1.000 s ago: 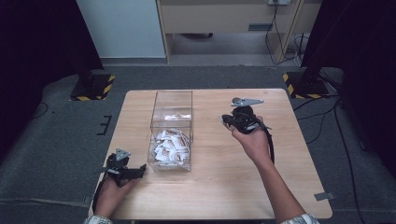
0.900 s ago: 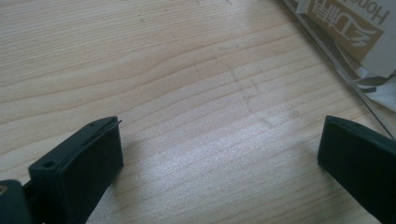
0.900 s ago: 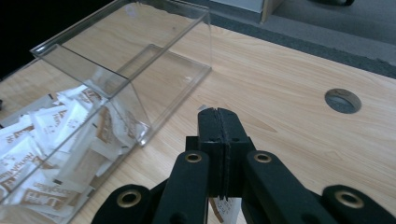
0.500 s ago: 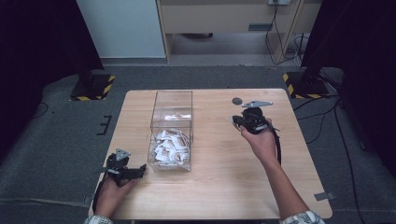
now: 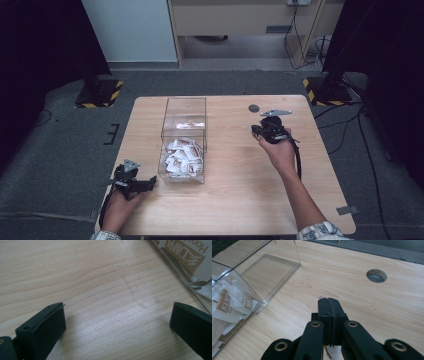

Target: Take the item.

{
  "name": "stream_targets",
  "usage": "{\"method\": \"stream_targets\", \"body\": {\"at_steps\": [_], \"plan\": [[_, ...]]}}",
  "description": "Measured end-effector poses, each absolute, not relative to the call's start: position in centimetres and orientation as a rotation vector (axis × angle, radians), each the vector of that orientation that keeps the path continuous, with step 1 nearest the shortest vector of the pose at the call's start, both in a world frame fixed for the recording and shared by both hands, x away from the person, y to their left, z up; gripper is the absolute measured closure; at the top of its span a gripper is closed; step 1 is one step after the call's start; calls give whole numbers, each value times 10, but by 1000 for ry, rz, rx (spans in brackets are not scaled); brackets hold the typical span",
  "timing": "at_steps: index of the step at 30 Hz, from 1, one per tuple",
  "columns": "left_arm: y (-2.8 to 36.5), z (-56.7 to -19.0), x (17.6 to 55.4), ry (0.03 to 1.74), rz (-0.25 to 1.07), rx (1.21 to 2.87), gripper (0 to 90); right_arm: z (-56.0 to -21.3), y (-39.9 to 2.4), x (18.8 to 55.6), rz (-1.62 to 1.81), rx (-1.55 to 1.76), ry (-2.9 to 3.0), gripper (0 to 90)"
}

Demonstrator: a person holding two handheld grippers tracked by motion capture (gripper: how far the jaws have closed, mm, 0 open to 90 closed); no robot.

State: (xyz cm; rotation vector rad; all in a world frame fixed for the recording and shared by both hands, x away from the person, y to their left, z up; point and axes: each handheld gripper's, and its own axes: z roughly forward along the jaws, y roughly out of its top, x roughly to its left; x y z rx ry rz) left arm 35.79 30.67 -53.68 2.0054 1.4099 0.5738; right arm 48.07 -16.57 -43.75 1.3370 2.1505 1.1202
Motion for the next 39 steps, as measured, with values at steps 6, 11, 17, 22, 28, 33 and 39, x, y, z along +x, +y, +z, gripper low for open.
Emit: {"method": "stream_targets", "body": {"at_steps": [6, 11, 17, 22, 28, 33, 39], "plan": [[307, -537, 358, 1410, 574, 2005, 0, -449, -169, 484, 1107, 1366, 2148, 896], [307, -537, 358, 1410, 574, 2005, 0, -459, -170, 486, 1088, 1391, 2152, 895], [307, -537, 358, 1410, 574, 2005, 0, -468, -171, 488, 1072, 1408, 2162, 895], [307, -537, 358, 1410, 574, 2005, 0, -473, -170, 487, 1068, 1412, 2166, 894], [307, -537, 358, 1410, 574, 2005, 0, -477, -164, 486, 1064, 1409, 2182, 893], [307, -537, 358, 1410, 574, 2005, 0, -478, -160, 485, 1068, 1418, 2194, 829], [307, -537, 358, 1410, 574, 2005, 0, -473, -158, 482, 1073, 1420, 2175, 739]]}}
